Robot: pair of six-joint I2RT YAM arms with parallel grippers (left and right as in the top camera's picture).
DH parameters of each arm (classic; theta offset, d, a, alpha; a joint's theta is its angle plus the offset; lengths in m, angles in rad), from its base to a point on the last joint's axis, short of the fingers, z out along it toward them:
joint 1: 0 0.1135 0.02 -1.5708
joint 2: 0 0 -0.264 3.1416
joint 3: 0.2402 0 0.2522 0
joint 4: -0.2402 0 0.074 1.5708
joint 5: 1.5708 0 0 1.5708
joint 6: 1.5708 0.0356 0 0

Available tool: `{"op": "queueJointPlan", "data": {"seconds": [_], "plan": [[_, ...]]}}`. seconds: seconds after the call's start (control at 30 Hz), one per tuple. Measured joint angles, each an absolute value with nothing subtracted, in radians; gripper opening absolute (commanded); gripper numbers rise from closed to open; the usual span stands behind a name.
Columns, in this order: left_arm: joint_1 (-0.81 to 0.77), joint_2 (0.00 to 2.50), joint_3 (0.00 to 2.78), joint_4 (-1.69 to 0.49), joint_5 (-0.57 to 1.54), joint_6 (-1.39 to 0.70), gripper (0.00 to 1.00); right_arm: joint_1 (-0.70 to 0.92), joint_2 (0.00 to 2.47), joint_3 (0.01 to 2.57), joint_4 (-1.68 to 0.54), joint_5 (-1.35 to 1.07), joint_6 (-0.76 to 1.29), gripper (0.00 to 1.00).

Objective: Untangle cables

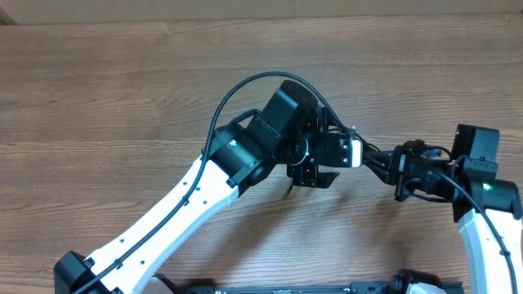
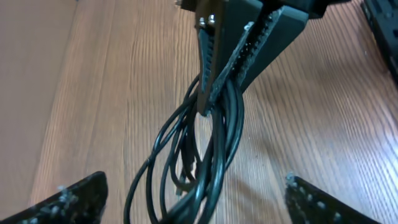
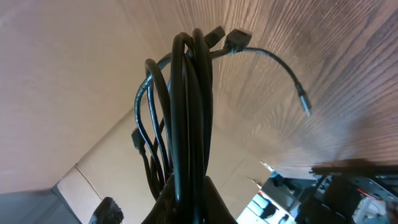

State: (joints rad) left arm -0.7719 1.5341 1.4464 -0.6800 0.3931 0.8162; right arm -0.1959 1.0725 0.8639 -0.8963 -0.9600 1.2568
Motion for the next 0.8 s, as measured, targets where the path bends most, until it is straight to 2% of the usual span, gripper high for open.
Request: {"op": "queueJointPlan", "data": {"seconds": [0.03,0.13,0.23,0.43,0.47,0.53,0.57,0.77,0.8], "plan": [[-0.772,1.534,1.446,-0.683,0.393,0.824,0.76,-0.187,1.073,0.864,-0.896,-0.967,1.256,0.04],[-0.772,1.534,1.446,-0.684,0.393,0.839,0.70,-0.179,1.073,0.864,-0.891,-0.984,1.255,0.04],[-0.772,1.534,1.446,-0.695,0.394,0.844,0.52,-0.178,1.073,0.864,-0.891,-0.999,1.244,0.04],[-0.772,1.534,1.446,-0.718,0.394,0.846,0.40,-0.176,1.073,0.864,-0.888,-1.028,1.232,0.04],[-0.772,1.534,1.446,-0.720,0.394,0.846,0.33,-0.176,1.073,0.864,-0.879,-1.034,1.230,0.04],[-0.772,1.534,1.446,-0.722,0.394,0.847,0.08,-0.176,1.073,0.864,-0.864,-1.043,1.222,0.04],[-0.772,1.534,1.446,-0.722,0.393,0.849,0.04,-0.176,1.073,0.864,-0.863,-1.045,1.219,0.04],[-0.773,1.534,1.446,-0.736,0.397,0.858,0.04,-0.176,1.073,0.864,-0.857,-1.039,1.218,0.04],[-0.773,1.534,1.446,-0.736,0.397,0.857,0.04,-0.176,1.073,0.864,-0.856,-1.039,1.218,0.12]]}}
